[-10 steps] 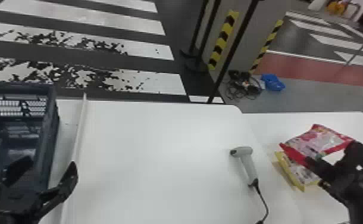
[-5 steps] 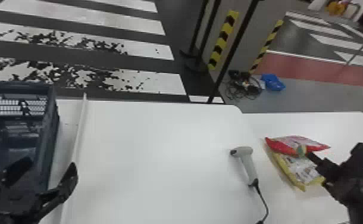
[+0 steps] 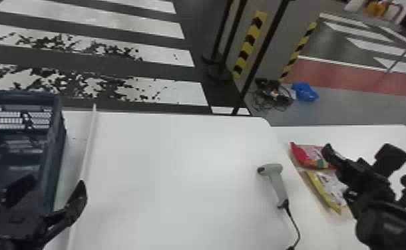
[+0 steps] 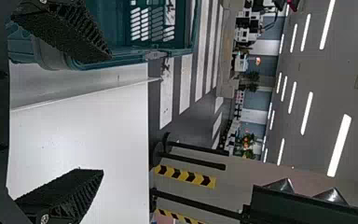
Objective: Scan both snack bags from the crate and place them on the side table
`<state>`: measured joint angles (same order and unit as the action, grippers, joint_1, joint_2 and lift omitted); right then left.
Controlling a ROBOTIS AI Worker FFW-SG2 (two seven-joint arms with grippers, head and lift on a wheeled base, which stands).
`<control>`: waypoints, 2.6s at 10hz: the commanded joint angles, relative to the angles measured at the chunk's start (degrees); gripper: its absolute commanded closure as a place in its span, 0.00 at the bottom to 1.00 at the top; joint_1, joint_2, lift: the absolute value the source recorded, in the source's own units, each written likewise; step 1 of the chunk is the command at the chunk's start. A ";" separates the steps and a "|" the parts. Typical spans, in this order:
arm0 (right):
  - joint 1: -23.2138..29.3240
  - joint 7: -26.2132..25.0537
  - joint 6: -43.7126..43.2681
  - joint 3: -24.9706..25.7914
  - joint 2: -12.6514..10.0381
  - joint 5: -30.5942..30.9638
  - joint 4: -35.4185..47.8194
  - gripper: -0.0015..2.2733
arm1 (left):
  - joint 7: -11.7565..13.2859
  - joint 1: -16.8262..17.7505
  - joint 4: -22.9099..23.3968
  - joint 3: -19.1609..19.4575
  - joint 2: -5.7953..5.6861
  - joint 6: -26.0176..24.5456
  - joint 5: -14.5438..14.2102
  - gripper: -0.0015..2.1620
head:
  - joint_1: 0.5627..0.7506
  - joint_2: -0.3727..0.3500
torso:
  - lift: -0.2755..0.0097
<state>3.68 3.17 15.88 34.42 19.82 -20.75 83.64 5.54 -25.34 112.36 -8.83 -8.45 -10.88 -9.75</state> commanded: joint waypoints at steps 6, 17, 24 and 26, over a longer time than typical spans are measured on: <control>12.32 -0.62 -5.90 -17.54 -8.48 3.96 17.35 0.02 | -0.09 0.03 0.93 -0.32 0.19 -1.04 0.44 0.03 | 0.70 0.03 | 0.63; 17.86 -4.75 -14.51 -33.19 -12.00 10.46 22.80 0.02 | -0.97 0.73 7.25 -0.93 0.63 -6.14 3.60 0.03 | 0.70 0.25 | 0.63; 24.80 -9.93 -19.08 -34.24 -14.11 11.17 24.82 0.02 | -1.58 -0.76 8.92 -0.93 1.16 -5.79 4.57 0.03 | 0.70 0.26 | 0.63; 25.77 -9.93 -19.61 -33.80 -14.02 11.17 24.82 0.02 | -1.58 -1.73 9.36 -0.49 1.24 -5.79 4.57 0.03 | 0.70 0.26 | 0.63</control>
<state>29.23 -6.81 -3.65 0.46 5.78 -9.59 108.45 3.95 -26.72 121.54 -9.53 -7.22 -16.65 -5.19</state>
